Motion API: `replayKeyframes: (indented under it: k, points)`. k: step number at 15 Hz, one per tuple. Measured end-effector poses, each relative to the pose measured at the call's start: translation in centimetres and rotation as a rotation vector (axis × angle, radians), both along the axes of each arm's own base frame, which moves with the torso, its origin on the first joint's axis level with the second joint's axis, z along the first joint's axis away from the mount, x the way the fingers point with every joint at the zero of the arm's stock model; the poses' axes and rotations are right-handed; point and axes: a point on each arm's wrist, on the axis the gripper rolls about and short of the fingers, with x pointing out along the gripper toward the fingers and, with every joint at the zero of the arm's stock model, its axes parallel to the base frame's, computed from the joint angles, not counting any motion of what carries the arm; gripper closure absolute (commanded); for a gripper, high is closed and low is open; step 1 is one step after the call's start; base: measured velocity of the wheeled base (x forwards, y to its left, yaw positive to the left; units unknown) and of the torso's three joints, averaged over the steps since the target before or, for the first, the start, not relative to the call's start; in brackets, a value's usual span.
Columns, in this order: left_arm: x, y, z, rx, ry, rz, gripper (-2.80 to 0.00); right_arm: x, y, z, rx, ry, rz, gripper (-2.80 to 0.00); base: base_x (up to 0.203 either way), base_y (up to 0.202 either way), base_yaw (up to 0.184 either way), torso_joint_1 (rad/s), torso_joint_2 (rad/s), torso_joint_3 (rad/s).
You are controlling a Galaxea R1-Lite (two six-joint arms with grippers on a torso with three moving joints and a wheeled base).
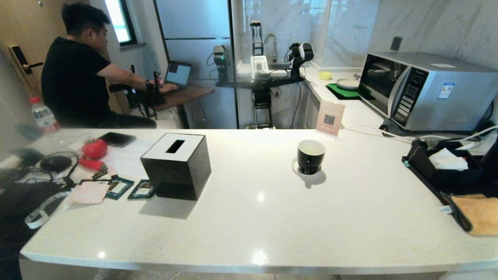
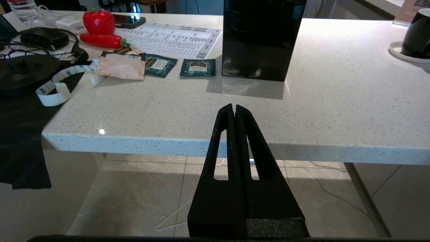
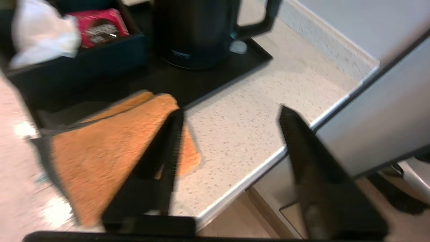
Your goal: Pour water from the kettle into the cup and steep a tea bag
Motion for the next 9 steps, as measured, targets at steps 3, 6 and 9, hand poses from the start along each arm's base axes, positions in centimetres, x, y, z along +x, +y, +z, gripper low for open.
replayKeyframes:
  k: [3,6,9]
  points:
    - [0.0,0.0,0.0,-0.001,0.0,0.0,0.0,-0.7,1.0,0.5,-0.006,-0.022,0.054,0.0,0.0,0.0,0.0,0.0,0.0,0.0]
    - [0.0,0.0,0.0,0.0,0.0,0.0,0.0,-1.7,3.1,0.2,0.005,-0.029,0.13,0.0,0.0,0.0,0.0,0.0,0.0,0.0]
    - [0.0,0.0,0.0,0.0,0.0,0.0,0.0,-2.5,6.4,0.3,-0.005,-0.045,0.22,0.0,0.0,0.0,0.0,0.0,0.0,0.0]
